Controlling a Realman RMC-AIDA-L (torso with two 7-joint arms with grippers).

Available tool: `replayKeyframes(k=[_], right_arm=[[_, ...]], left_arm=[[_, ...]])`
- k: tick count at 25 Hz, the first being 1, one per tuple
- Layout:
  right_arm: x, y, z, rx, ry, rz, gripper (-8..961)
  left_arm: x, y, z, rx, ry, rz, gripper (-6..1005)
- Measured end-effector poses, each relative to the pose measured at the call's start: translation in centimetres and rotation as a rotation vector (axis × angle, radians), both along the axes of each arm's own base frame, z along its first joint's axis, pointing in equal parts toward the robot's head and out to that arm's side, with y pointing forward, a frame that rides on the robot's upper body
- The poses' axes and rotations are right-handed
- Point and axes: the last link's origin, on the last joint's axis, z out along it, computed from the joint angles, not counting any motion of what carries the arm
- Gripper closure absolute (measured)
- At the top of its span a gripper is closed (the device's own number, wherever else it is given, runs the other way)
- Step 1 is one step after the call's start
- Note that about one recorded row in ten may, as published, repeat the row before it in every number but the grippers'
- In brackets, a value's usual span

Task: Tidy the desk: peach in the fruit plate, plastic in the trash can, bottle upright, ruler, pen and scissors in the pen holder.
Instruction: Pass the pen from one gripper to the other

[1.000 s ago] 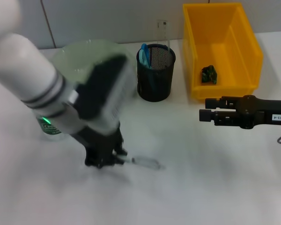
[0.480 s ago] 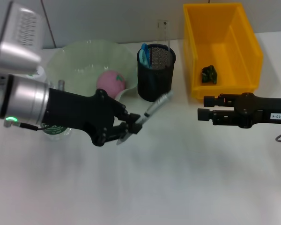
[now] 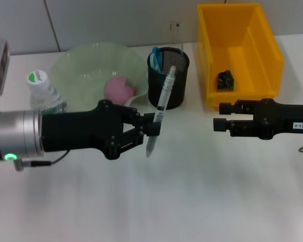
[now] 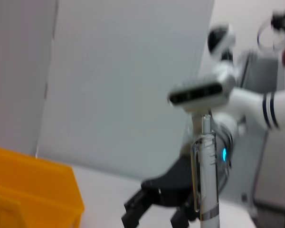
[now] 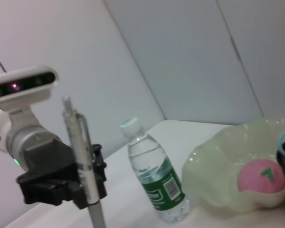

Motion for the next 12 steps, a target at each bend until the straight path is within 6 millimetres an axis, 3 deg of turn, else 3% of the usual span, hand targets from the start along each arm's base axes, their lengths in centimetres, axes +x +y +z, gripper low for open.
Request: replayKeyframes(k=[12], right_arm=[[-1.7, -0.9, 0.4, 0.004, 0.084, 0.138, 239]], left_arm=[[-2.8, -2.5, -3.0, 0.091, -0.145, 0.069, 861]])
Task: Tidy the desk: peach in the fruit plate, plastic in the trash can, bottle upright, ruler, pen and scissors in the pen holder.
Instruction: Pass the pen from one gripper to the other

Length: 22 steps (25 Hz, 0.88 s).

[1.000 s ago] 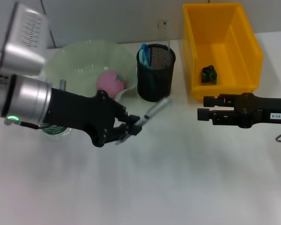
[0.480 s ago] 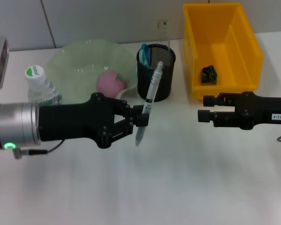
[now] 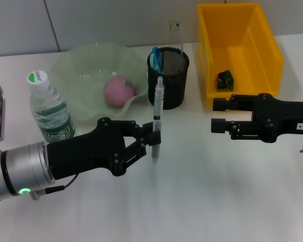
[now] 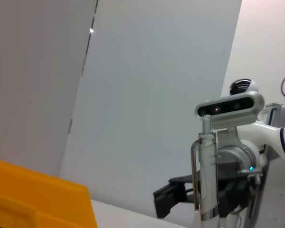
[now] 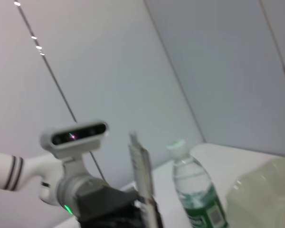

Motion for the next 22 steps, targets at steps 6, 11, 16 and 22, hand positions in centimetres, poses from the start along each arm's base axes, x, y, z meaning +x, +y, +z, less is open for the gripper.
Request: replayKeyframes(k=[6, 11, 16, 22], right_arm=[[-1.6, -0.1, -0.7, -0.003, 0.043, 0.082, 238], [-2.9, 0.1, -1.9, 0.002, 0.058, 0.14, 238], [-3.6, 0.3, -2.4, 0.003, 0.065, 0.163, 238], [-4.0, 0.5, -2.9, -0.003, 0.078, 0.18, 239]], left_arm=[[-0.3, -0.5, -0.8, 0.024, 0.001, -0.004, 861], [-0.2, -0.6, -1.1, 0.03, 0.006, -0.01, 861], [-0.2, -0.8, -1.3, 0.042, 0.003, -0.019, 861], [-0.4, -0.9, -1.4, 0.059, 0.002, -0.022, 860]])
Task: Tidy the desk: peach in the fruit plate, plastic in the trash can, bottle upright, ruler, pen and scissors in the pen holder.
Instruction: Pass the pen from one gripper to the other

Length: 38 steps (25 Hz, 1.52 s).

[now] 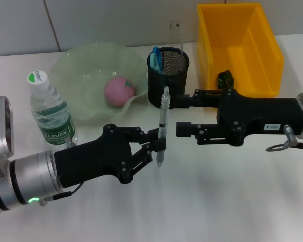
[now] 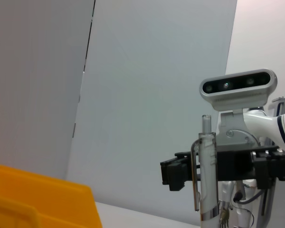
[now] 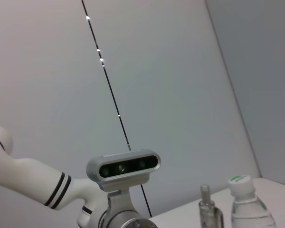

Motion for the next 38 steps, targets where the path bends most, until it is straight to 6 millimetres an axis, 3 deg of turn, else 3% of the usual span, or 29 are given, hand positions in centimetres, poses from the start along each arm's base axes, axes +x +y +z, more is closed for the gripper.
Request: replayKeyframes(k=[19, 30, 36, 38], right_arm=[[-1.0, 0.4, -1.2, -0.025, -0.011, 0.042, 248], [-1.0, 0.4, -1.3, -0.031, -0.007, 0.036, 314], [-1.0, 0.4, -1.3, -0.031, -0.007, 0.035, 505], [-1.0, 0.4, -1.3, -0.032, -0.007, 0.035, 507]], left_arm=[[0.3, -0.5, -0.5, -0.041, 0.016, -0.033, 861], [0.3, -0.5, -0.5, -0.043, 0.015, -0.032, 860], [0.4, -0.4, -0.5, -0.043, 0.015, -0.033, 860], [0.4, -0.4, -0.5, -0.043, 0.014, -0.034, 860]])
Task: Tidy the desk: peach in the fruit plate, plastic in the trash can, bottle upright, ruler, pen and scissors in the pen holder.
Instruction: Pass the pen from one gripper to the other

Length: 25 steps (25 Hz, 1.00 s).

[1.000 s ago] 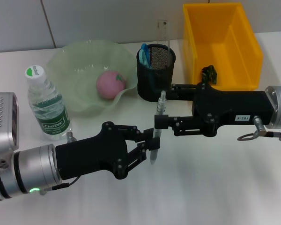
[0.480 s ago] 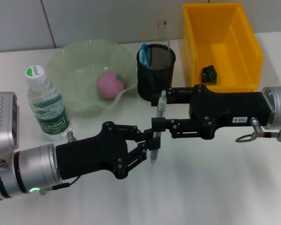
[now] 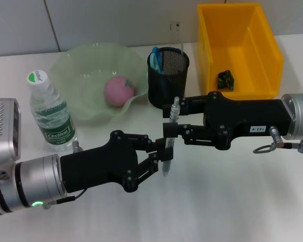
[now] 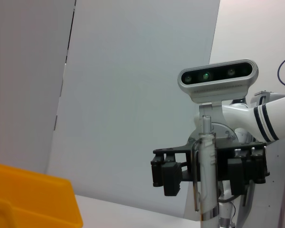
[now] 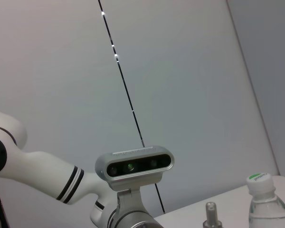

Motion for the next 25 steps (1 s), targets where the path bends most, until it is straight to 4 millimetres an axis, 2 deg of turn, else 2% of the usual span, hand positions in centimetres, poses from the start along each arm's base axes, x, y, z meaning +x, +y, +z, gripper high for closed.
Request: replayKeyframes(k=[9, 15, 25], right_arm=[[-0.04, 0.07, 0.02, 0.001, 0.003, -0.003, 515], [-0.01, 0.08, 0.03, 0.003, 0.006, -0.006, 736], [0.0, 0.11, 0.03, 0.008, 0.004, -0.003, 758]], left_arm=[[0.07, 0.07, -0.01, 0.0, 0.001, -0.002, 860], [0.15, 0.16, -0.02, 0.001, 0.002, -0.004, 861], [0.19, 0.24, -0.04, -0.002, 0.003, 0.0, 860]])
